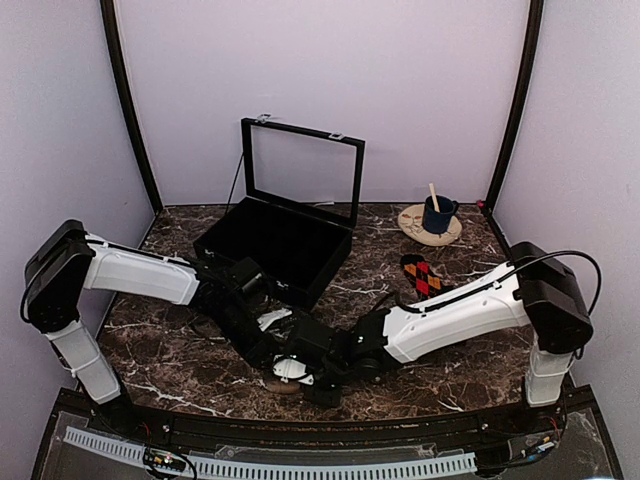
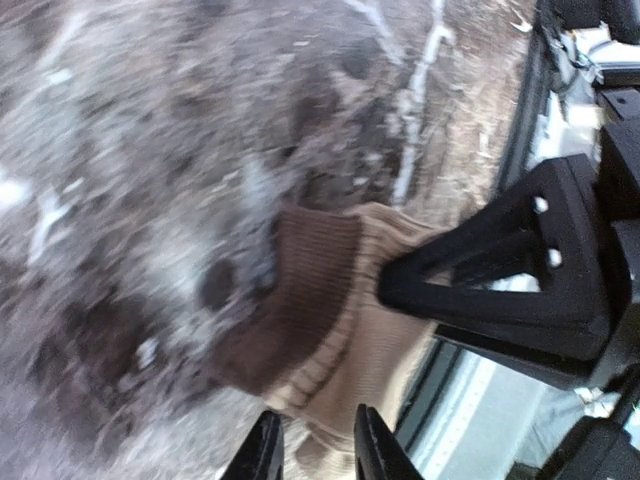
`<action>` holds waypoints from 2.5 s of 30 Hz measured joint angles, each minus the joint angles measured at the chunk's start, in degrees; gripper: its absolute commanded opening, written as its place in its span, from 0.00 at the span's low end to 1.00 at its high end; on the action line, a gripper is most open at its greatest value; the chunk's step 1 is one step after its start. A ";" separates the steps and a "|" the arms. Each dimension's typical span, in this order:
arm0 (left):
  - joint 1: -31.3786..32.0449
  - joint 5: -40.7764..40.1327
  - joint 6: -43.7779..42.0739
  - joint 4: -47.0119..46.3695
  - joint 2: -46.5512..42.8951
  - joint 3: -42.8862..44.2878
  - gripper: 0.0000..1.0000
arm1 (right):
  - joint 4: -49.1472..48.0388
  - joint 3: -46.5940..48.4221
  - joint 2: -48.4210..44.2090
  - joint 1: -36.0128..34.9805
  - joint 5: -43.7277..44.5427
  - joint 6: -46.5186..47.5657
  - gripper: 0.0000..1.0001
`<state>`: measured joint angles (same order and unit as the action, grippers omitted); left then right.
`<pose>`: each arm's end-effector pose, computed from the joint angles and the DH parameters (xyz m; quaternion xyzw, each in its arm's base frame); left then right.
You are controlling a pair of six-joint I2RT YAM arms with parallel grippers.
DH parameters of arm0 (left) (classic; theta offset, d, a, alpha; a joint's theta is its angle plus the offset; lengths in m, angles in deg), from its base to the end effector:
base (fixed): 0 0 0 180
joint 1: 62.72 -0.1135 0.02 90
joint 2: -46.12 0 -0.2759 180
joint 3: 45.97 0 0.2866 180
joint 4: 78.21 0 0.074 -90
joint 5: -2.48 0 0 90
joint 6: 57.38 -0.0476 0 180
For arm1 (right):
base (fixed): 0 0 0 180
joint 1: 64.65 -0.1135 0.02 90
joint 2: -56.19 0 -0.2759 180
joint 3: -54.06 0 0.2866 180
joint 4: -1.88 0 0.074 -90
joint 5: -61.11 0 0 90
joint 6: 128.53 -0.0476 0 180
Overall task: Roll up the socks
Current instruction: Roll the sock at the center of the board, then pick up the sock from the center of the board.
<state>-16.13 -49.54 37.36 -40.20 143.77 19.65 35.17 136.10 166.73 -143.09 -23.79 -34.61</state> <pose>0.2108 -0.2655 0.1301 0.3853 0.8497 -0.3598 0.0089 0.0895 0.4166 0.1281 -0.6298 0.7364 0.1131 0.2199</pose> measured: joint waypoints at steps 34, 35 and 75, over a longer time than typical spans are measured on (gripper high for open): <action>0.31 -38.99 19.39 -6.97 -37.31 -19.23 0.31 | 21.16 21.53 13.14 10.43 -28.26 -2.58 0.00; 0.55 -39.71 19.74 -6.71 -38.32 -19.41 0.31 | 21.77 22.08 13.62 10.99 -29.46 -2.51 0.00; 34.21 -58.45 8.90 -3.34 -15.02 -7.15 0.36 | 30.10 27.80 20.72 17.97 -47.63 -2.14 0.00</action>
<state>18.08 -107.99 46.25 -43.54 128.75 12.50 65.27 163.90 187.45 -125.12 -71.42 -36.75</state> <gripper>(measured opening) 0.353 0.088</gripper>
